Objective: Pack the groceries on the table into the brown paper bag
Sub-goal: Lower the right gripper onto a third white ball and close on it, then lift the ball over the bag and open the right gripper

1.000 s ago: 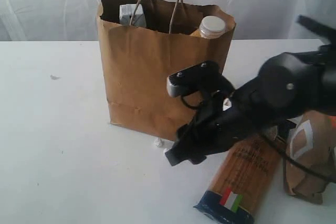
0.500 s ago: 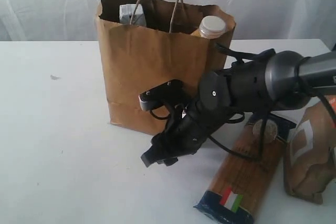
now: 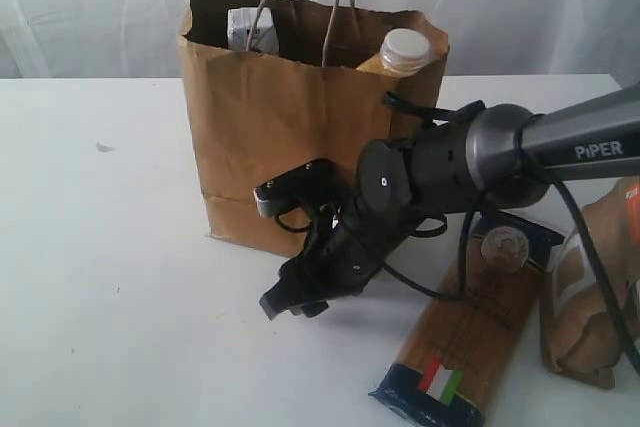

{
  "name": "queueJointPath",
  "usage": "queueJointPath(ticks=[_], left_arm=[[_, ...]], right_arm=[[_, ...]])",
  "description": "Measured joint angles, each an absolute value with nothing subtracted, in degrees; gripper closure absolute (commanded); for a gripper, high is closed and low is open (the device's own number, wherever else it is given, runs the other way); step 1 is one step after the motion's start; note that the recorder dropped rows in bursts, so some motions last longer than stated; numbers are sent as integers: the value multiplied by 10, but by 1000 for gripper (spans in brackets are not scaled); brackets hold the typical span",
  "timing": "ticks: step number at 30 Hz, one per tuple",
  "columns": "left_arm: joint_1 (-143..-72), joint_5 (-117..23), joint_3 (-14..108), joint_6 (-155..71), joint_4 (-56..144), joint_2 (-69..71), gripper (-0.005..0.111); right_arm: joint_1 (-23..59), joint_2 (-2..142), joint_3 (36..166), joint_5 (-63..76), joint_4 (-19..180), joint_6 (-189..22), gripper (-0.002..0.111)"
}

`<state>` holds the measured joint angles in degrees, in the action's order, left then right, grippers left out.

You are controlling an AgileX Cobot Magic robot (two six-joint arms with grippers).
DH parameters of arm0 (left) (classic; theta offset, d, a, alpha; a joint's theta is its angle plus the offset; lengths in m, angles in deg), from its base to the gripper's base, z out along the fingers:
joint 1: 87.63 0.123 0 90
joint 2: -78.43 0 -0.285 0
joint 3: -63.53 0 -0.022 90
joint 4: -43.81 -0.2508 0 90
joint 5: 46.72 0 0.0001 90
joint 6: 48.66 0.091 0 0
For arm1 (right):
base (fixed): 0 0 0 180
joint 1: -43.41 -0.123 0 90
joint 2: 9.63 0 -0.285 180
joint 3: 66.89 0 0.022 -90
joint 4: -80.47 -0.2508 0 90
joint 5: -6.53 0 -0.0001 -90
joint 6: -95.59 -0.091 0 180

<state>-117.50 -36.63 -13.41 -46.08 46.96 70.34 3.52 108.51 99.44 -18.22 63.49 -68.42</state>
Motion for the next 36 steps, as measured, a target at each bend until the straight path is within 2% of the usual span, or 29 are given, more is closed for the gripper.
queueJointPath(ticks=[5, 14, 18, 21, 27, 36], left_arm=[[-1175, -366, -134, -461, 470, 703, 107], [-1175, -366, -134, -461, 470, 703, 107], [-1175, -366, -134, -461, 470, 703, 107], [-1175, -366, -134, -461, 470, 703, 107], [-1175, -366, -134, -461, 470, 703, 107], [-1175, -366, -134, -461, 470, 703, 107]], right_arm=[[35, 1091, 994, -183, 635, -684, 66], [35, 1116, 1024, -198, 635, -684, 68], [35, 1120, 1029, -213, 635, -684, 91], [35, 1120, 1031, -233, 635, -684, 96], [34, 1076, 1027, -300, 634, -684, 96], [5, 850, 1027, -350, 667, -717, 96]])
